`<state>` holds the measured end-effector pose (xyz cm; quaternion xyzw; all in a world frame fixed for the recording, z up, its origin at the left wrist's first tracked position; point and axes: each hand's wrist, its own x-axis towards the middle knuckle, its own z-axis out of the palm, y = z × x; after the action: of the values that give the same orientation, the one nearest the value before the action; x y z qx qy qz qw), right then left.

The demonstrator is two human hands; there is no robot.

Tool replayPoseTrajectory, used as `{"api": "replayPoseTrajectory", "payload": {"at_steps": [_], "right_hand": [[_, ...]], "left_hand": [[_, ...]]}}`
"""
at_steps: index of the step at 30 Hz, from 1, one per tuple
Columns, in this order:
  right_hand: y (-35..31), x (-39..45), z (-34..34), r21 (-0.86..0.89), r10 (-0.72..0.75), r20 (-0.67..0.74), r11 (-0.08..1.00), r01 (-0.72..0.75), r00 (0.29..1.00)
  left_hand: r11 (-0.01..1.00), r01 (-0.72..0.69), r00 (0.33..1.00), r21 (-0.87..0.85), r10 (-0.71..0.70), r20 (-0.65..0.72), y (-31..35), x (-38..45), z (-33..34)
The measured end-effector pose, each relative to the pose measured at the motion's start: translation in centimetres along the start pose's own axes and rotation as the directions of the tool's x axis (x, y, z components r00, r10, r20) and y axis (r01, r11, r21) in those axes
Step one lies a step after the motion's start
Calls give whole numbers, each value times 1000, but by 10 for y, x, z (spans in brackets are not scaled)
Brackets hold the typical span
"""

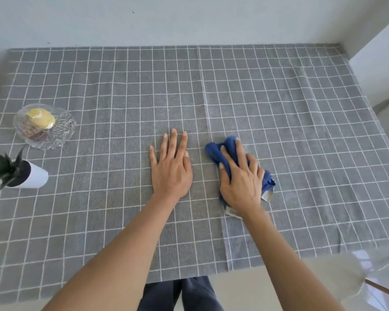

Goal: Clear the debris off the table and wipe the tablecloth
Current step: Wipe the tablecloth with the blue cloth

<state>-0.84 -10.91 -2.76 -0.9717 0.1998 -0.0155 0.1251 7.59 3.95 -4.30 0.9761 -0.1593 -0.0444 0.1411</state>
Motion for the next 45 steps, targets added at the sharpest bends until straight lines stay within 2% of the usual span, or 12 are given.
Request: {"api": "replayPoseTrajectory", "payload": {"at_steps": [4, 10, 12, 16, 19, 26, 32, 34, 38, 40, 42, 45], "right_hand": [[9, 11, -4, 29, 193, -51, 981, -192, 980], [-19, -13, 4, 18, -37, -23, 999, 38, 999], [-5, -8, 1, 18, 26, -23, 1000, -26, 999], [37, 3, -11, 15, 296, -63, 955, -296, 953], [46, 3, -14, 41, 351, -74, 936, -349, 933], [27, -26, -17, 108, 151, -49, 984, -145, 987], [-6, -74, 2, -6, -135, 15, 991, 135, 991], [1, -72, 2, -27, -115, 7, 993, 115, 993], [27, -62, -7, -41, 187, -63, 981, -190, 980], [28, -60, -9, -19, 235, -75, 971, -237, 969], [16, -64, -8, -6, 158, -57, 987, -158, 986], [7, -75, -5, -42, -87, -12, 995, 86, 996]], "left_hand": [[1000, 1, 1000, 3, -1, 8, -1, 0, 0], [1000, 1, 1000, -11, -1, 4, -1, 0, 0], [1000, 2, 1000, 5, -2, 27, -1, 1, -1], [1000, 3, 999, 25, -4, 42, -1, 1, -2], [1000, 4, 999, 21, -4, 41, -2, 1, -2], [998, -58, 998, -22, 59, 25, 1, -31, -2], [1000, 17, 1000, 8, -17, 24, -2, -71, 4], [1000, 18, 999, 7, -18, 26, -1, -70, 3], [999, 28, 999, 18, -29, 39, 0, -70, 3], [999, 28, 999, 24, -29, 42, 0, -69, 4], [999, 30, 999, 25, -31, 40, 1, -71, 3], [999, 31, 999, 12, -32, 39, 2, -71, 1]]}}
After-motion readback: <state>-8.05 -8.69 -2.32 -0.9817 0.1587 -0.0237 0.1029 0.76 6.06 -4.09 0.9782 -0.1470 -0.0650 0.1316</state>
